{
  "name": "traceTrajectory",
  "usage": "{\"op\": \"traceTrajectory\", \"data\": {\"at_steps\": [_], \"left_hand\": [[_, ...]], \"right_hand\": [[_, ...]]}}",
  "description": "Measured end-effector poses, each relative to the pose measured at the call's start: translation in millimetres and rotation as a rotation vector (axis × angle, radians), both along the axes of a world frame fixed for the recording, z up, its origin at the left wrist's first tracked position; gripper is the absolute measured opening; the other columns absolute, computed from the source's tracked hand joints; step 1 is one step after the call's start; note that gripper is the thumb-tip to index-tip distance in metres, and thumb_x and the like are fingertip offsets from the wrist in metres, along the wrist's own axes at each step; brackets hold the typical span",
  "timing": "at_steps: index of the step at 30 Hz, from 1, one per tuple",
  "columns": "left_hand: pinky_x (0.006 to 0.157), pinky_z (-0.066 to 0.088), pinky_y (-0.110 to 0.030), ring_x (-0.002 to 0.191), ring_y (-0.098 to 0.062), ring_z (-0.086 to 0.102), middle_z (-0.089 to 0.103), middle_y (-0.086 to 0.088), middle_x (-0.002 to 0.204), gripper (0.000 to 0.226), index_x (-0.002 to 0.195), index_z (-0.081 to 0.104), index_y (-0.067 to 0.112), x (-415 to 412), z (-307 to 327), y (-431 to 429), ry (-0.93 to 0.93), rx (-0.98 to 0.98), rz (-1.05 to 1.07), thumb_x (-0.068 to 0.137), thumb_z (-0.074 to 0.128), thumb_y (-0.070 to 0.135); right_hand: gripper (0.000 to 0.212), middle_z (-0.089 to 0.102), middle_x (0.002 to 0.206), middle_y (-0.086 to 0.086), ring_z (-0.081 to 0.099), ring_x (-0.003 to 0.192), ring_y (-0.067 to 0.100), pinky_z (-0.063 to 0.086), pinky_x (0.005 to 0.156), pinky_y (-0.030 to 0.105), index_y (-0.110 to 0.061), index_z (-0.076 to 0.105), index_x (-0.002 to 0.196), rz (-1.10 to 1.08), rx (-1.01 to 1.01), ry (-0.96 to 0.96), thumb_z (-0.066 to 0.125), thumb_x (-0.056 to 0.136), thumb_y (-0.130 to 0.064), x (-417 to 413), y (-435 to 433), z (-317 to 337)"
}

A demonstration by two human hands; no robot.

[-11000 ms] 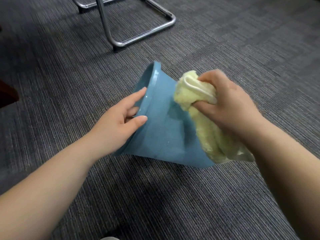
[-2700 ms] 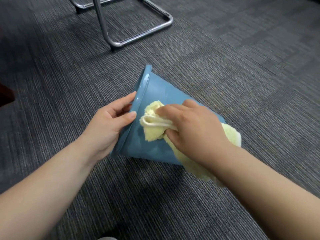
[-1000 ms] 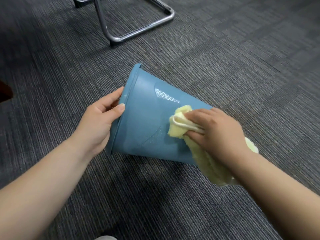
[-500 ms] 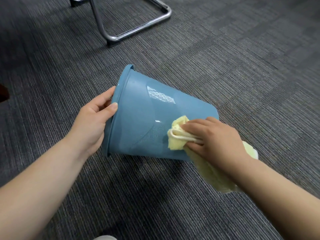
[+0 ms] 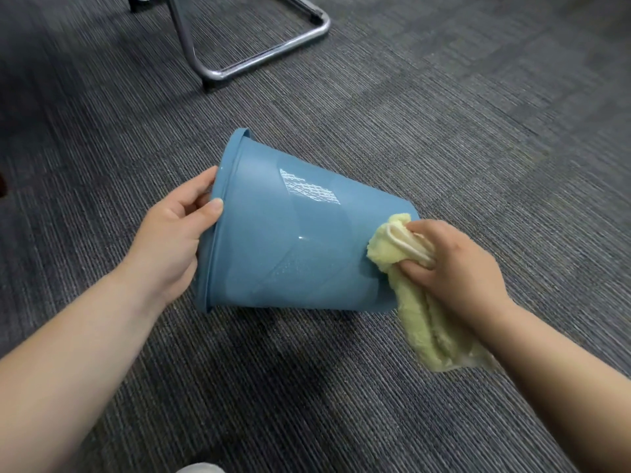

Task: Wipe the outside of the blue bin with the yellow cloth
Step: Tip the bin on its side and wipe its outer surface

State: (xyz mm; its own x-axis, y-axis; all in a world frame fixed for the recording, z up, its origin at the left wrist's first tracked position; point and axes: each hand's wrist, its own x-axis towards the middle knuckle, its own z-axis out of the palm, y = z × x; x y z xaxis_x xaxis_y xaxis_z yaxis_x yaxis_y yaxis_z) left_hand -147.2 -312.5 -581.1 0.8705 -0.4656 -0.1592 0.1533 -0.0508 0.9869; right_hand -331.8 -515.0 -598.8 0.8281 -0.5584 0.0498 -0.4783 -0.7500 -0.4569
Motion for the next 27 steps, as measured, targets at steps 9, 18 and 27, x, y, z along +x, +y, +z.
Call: {"op": "traceTrajectory", "data": {"at_steps": [9,18,27], "left_hand": [[0.073,0.050,-0.010,0.085,0.002,0.060,0.061,0.010,0.100,0.037,0.119,0.049,0.022,0,-1,0,-0.014,-0.005,0.054,0.088,0.044,0.002],[0.072,0.051,-0.011,0.080,0.003,0.062,0.062,0.008,0.096,0.034,0.110,0.052,0.027,3,-4,1,-0.007,-0.028,0.085,0.086,0.047,0.003],[0.073,0.050,-0.010,0.083,-0.002,0.058,0.059,0.007,0.092,0.034,0.110,0.053,0.025,-3,-1,-6,-0.002,-0.054,0.075,0.084,0.050,0.002]], "right_hand": [[0.036,0.062,0.101,0.005,0.056,0.091,0.028,0.036,0.066,0.031,-0.019,0.057,0.101,0.014,-0.010,0.016,0.068,0.068,-0.028,-6,13,2],[0.037,0.060,0.108,0.009,0.054,0.095,0.031,0.039,0.069,0.036,-0.014,0.055,0.106,-0.098,-0.007,0.064,0.066,0.072,-0.023,-14,-9,-4],[0.041,0.060,0.108,0.004,0.055,0.095,0.026,0.037,0.071,0.031,-0.018,0.055,0.105,-0.009,0.028,-0.149,0.066,0.067,-0.029,18,20,27]]}}
